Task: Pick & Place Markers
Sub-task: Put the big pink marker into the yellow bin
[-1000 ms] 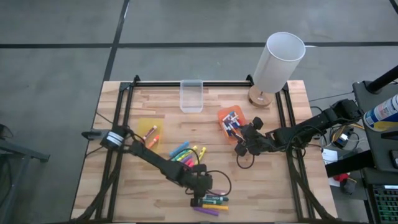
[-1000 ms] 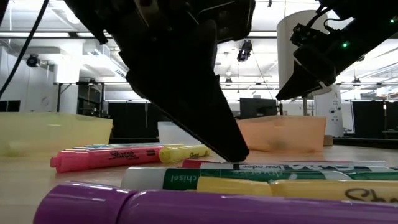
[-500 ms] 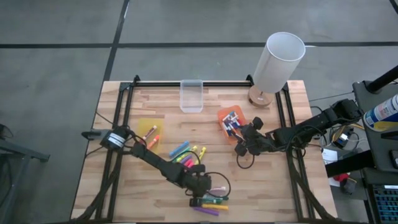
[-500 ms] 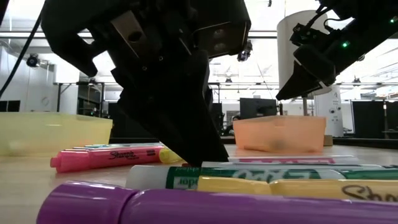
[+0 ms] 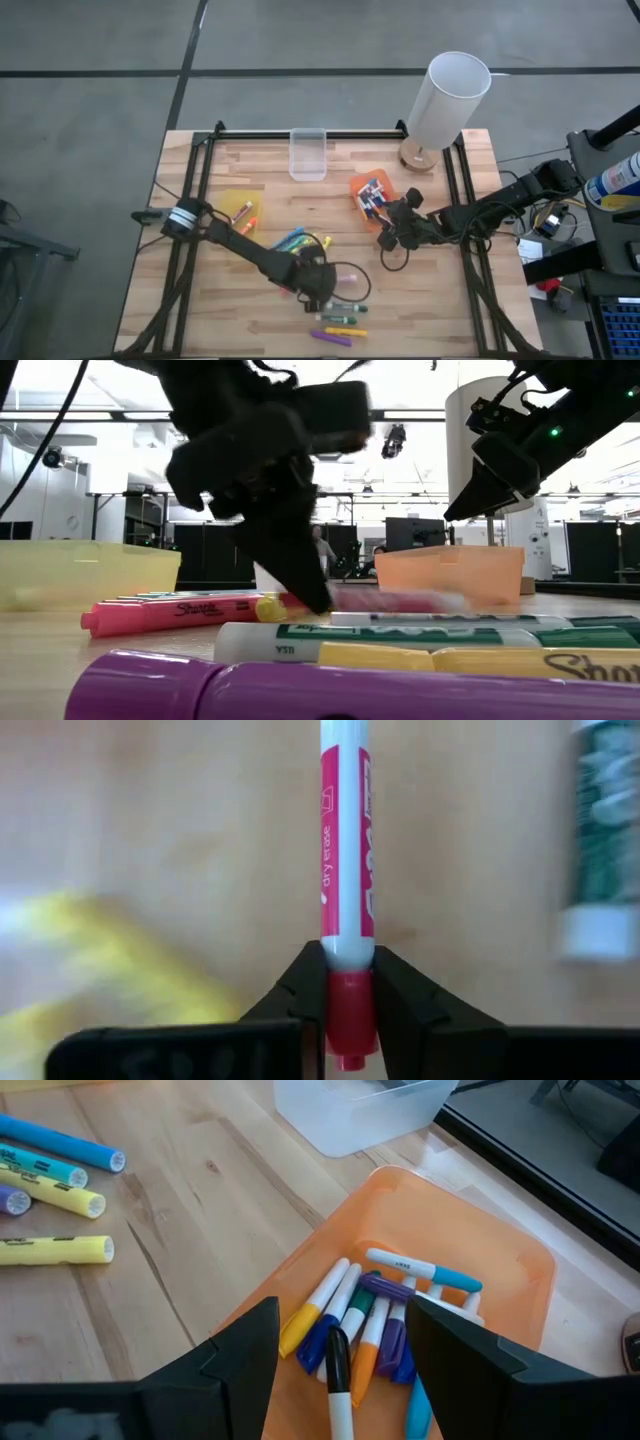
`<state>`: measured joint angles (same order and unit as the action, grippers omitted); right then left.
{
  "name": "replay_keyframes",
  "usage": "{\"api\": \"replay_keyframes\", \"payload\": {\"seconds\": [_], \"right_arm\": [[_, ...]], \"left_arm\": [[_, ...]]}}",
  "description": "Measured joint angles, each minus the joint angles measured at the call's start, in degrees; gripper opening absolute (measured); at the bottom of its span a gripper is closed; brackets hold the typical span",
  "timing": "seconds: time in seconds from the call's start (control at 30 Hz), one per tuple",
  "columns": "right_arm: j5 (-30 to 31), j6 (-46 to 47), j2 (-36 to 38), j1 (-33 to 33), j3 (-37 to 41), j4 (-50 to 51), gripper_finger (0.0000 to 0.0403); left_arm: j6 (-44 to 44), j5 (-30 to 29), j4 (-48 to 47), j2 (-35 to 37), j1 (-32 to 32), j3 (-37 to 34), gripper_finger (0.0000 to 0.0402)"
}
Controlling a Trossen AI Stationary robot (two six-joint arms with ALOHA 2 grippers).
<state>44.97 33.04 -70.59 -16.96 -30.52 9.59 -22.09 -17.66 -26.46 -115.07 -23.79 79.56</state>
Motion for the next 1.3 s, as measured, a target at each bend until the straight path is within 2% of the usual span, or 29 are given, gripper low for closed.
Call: {"api": "replay_keyframes", "payload": {"seconds": [0.13,0.27,0.47,0.63,0.73,0.8,0.9,1.0,1.13,1.3], "right_arm": [[0.0,0.0,0.0,0.01,0.0,0.02,0.021],[0.0,0.0,0.0,0.01,0.0,0.04,0.021],[0.02,-0.02,0.0,0.01,0.0,-0.01,0.021],[0.0,-0.02,0.0,0.01,0.0,-0.01,0.021],[0.0,-0.02,0.0,0.01,0.01,0.0,0.021],[0.0,-0.02,0.0,0.01,0.02,-0.03,0.021],[0.0,-0.02,0.0,0.01,0.02,-0.07,0.021],[-0.01,-0.02,0.0,0.01,0.02,-0.06,0.021],[-0.01,-0.02,0.0,0.0,0.02,-0.05,0.021],[-0.02,-0.02,0.0,0.01,0.04,-0.05,0.021]], "left_arm": [[-2.09,-8.44,-12.22,5.52,0.22,0.01,0.0048],[-8.31,-14.97,-24.54,11.85,0.09,-0.07,0.0048],[-26.62,-19.34,-47.77,21.25,-0.41,-0.09,0.005],[-44.23,-19.53,-64.0,26.25,-1.01,-0.25,0.0051],[-49.01,-18.18,-61.86,29.49,-1.02,-2.33,0.0052],[-56.08,-16.92,-62.5,30.92,-0.93,-3.86,0.0052],[-66.4,-13.33,-63.66,32.35,-0.94,-7.55,0.0052],[-71.97,-9.34,-63.34,33.09,-0.98,-12.13,0.0052],[-73.45,-4.04,-57.51,33.16,-1.0,-18.91,0.0053],[-72.46,-2.49,-48.71,33.14,-1.0,-25.79,0.0053]]}}
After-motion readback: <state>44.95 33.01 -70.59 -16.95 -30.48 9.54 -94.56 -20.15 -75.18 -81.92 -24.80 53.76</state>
